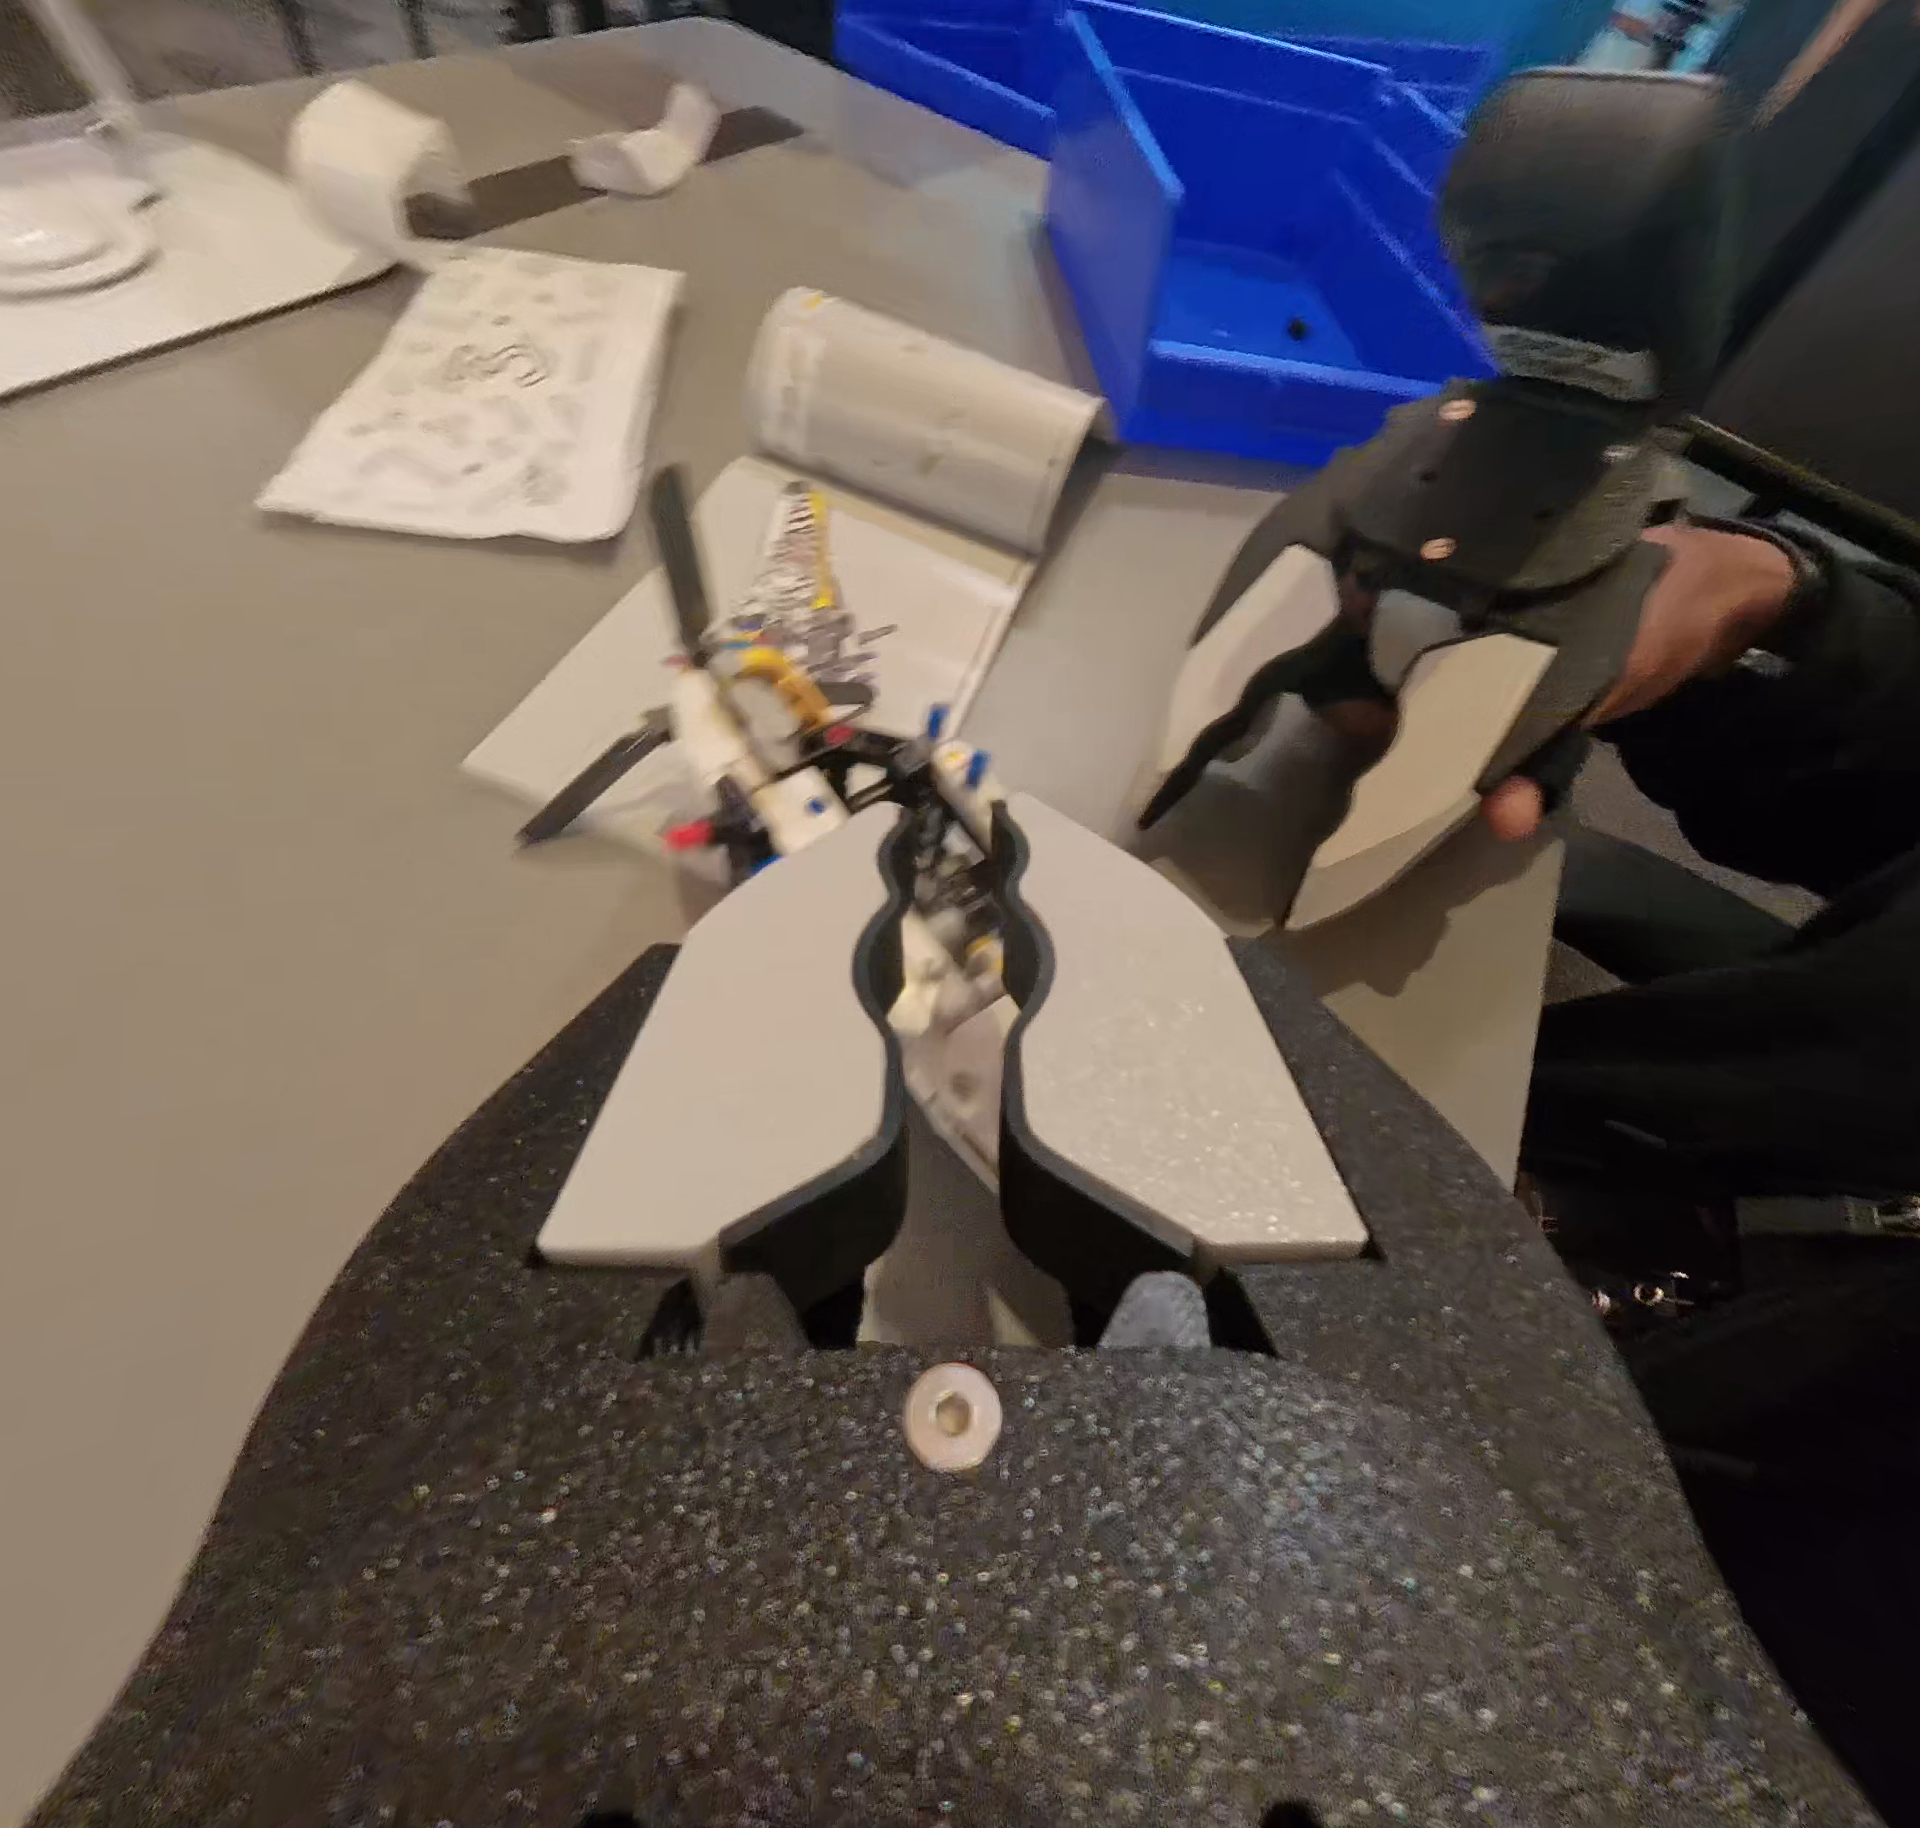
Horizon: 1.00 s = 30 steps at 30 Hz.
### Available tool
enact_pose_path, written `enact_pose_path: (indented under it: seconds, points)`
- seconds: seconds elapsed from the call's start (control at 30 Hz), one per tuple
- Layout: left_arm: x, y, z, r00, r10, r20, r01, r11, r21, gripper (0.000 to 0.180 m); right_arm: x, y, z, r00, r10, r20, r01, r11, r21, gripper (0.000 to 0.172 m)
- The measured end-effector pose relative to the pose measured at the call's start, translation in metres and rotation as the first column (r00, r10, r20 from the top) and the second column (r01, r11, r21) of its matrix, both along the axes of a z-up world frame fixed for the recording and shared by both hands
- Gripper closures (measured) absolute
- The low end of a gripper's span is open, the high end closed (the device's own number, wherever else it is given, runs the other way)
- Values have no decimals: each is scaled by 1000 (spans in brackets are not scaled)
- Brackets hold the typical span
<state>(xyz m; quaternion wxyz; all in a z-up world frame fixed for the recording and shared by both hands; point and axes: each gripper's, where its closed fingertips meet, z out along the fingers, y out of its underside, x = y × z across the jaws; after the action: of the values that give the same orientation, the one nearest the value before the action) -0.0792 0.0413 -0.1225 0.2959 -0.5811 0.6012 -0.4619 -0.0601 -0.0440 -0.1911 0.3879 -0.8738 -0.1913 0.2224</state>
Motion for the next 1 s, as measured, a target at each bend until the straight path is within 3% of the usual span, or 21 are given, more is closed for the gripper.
enact_pose_path:
  seconds: [0.1,0.2,0.33,0.57,0.87,1.0]
  points:
    - [-15,20,-14,996,82,-46,-86,991,-104,157,2,2,5,1000,21,-12,-21,999,26,123]
    - [-22,14,-28,993,44,-108,-72,961,-268,152,3,7,7,999,41,-5,-40,998,42,123]
    - [-23,18,-41,986,65,-156,-108,952,-287,152,0,12,7,998,63,8,-63,996,58,124]
    - [-17,5,-42,987,-22,-158,-47,905,-422,163,-1,12,6,998,62,-1,-62,996,71,125]
    - [-8,-5,-36,989,-82,-124,25,916,-400,174,-4,13,6,997,79,10,-80,994,77,125]
    - [-4,-12,-31,986,-129,-108,90,947,-309,176,-4,14,11,996,81,22,-83,990,114,126]
